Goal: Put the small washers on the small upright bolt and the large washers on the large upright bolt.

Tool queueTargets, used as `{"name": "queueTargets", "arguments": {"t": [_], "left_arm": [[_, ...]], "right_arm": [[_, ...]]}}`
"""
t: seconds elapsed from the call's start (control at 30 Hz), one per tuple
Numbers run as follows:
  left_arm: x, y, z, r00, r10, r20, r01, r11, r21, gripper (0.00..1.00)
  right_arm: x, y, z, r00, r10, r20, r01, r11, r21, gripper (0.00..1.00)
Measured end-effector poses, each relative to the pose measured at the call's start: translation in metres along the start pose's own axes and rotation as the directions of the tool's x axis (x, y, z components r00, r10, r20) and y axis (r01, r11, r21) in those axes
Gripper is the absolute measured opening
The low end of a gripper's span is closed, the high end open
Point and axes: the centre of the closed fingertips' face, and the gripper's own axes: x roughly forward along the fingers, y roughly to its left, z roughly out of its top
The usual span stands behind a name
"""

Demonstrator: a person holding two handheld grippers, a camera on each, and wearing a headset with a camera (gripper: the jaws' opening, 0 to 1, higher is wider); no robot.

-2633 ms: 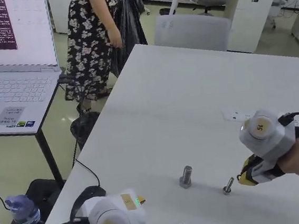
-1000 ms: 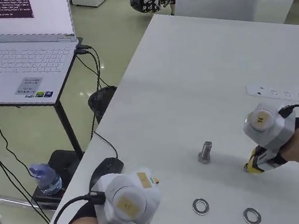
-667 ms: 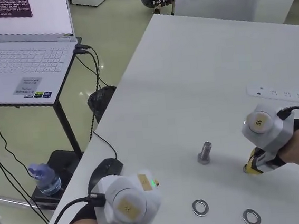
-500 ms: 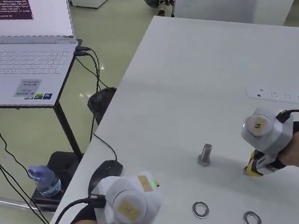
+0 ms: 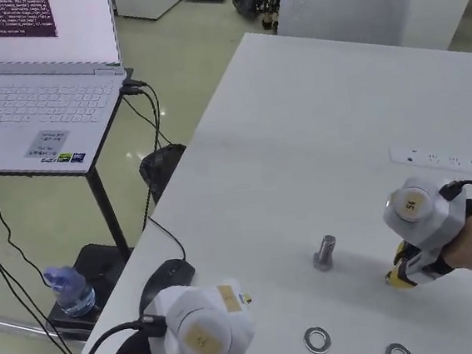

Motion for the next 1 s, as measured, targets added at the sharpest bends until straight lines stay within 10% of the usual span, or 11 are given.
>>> {"name": "queueTargets", "arguments": {"t": [1.0], "left_arm": [[-0.009,0.002,0.017,0.9996,0.017,0.02,-0.018,1.0,0.023,0.84]], "right_arm": [[-0.057,0.021,0.013,0.9985,-0.002,0.055,0.006,0.998,-0.069,0.31]]}}
